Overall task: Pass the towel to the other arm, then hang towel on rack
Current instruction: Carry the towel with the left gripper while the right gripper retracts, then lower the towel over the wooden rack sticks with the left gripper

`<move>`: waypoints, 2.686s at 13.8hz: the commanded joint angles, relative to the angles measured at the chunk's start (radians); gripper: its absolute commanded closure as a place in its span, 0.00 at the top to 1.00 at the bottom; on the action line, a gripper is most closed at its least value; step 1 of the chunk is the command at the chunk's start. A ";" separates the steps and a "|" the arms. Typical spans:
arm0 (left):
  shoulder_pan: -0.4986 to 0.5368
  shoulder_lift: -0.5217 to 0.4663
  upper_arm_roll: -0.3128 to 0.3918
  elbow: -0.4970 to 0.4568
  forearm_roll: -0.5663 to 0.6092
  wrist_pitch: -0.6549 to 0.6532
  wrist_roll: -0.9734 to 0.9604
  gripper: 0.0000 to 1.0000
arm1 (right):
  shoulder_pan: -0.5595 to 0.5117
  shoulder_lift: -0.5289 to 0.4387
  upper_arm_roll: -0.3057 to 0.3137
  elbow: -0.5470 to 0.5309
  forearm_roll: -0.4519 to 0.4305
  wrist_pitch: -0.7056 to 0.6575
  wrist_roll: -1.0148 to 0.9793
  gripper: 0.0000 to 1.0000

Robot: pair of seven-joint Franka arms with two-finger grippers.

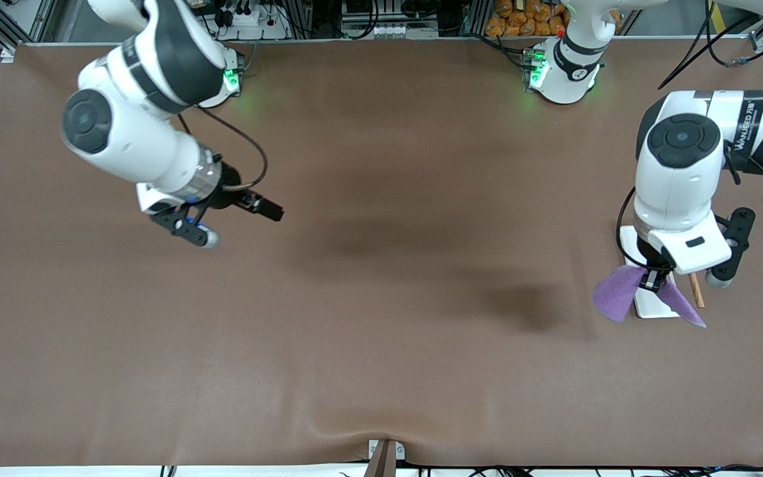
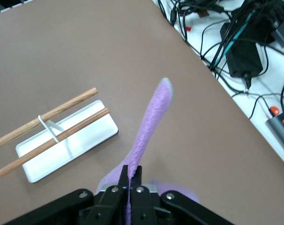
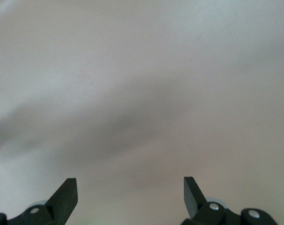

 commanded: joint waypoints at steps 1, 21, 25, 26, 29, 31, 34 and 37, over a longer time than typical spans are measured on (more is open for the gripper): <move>0.038 -0.046 -0.012 -0.139 0.162 0.108 -0.149 0.00 | -0.057 -0.008 0.016 0.002 -0.092 -0.041 -0.115 1.00; 0.163 -0.105 0.082 -0.414 0.552 0.061 -0.994 0.00 | -0.441 -0.189 0.016 0.000 -0.236 -0.232 -0.794 1.00; 0.158 -0.024 0.082 -0.410 0.564 0.067 -1.095 0.00 | -0.413 -0.288 0.023 -0.070 -0.301 -0.241 -0.794 1.00; 0.157 -0.005 0.082 -0.408 0.566 0.075 -1.103 0.00 | -0.413 -0.290 0.023 -0.070 -0.307 -0.241 -0.795 1.00; 0.163 0.018 0.083 -0.406 0.566 0.112 -1.107 0.00 | -0.412 -0.279 0.025 -0.061 -0.310 -0.241 -0.794 1.00; 0.163 0.033 0.100 -0.391 0.566 0.113 -1.106 0.00 | -0.415 -0.258 0.023 -0.040 -0.310 -0.238 -0.789 1.00; 0.164 0.040 0.123 -0.383 0.570 0.135 -1.106 0.00 | -0.413 -0.206 0.022 0.061 -0.309 -0.268 -0.788 1.00; 0.166 0.053 0.129 -0.383 0.613 0.150 -1.112 0.00 | -0.383 -0.192 0.023 0.097 -0.310 -0.298 -0.783 1.00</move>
